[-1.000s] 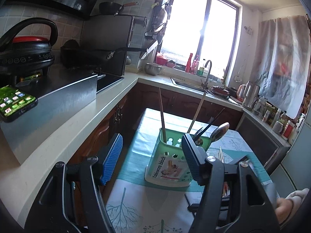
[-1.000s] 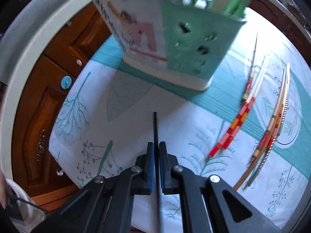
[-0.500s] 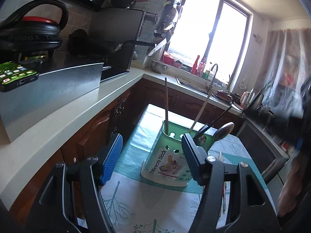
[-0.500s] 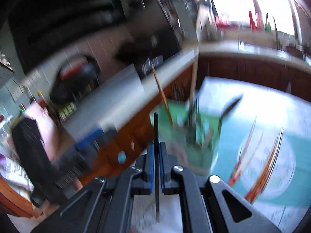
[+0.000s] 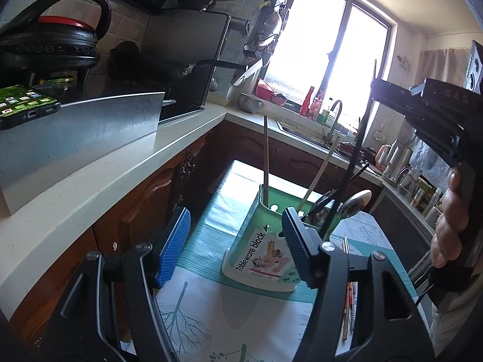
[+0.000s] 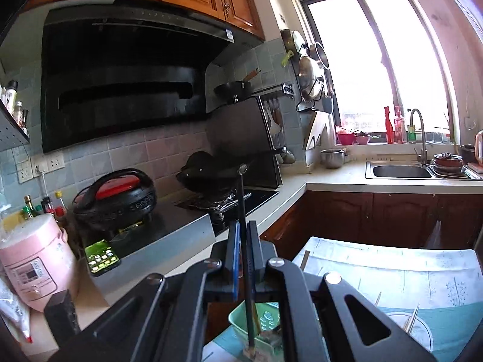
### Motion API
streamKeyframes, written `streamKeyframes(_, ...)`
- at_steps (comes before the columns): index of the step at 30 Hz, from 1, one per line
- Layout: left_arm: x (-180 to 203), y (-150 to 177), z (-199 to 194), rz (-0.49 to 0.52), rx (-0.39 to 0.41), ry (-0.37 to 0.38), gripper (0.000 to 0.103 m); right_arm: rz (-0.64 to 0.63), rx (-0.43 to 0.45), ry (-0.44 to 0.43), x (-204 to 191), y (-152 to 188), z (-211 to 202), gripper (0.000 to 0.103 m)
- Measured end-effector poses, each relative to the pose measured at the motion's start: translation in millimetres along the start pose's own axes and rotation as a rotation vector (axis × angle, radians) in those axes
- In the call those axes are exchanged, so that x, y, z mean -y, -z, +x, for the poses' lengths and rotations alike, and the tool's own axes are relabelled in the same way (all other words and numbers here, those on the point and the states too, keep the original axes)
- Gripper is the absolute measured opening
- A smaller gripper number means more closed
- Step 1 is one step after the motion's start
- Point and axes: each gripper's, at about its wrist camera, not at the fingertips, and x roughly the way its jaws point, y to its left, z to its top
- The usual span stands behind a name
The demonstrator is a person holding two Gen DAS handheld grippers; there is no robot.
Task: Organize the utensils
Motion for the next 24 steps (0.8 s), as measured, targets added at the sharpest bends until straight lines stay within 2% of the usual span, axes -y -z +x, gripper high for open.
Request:
streamKeyframes(3, 1, 1, 4, 0.002, -0.001, 0.002, 0.060, 0.012, -0.015, -0.009, 1, 3, 8, 0.004)
streamKeyframes(10, 4, 3, 12, -0.005, -0.013, 0.009, 0.060, 0.048, 0.023, -0.017, 8, -10, 8, 0.004)
streamKeyframes(15, 4, 3, 12, -0.006, -0.010, 0.009, 0.060, 0.050, 0.007, -0.019, 9, -10, 17, 0.004)
streamKeyframes(24, 4, -1, 12, 0.005, 0.002, 0.000, 0.061, 0.057, 0.045, -0.035, 9, -22, 14, 0.004)
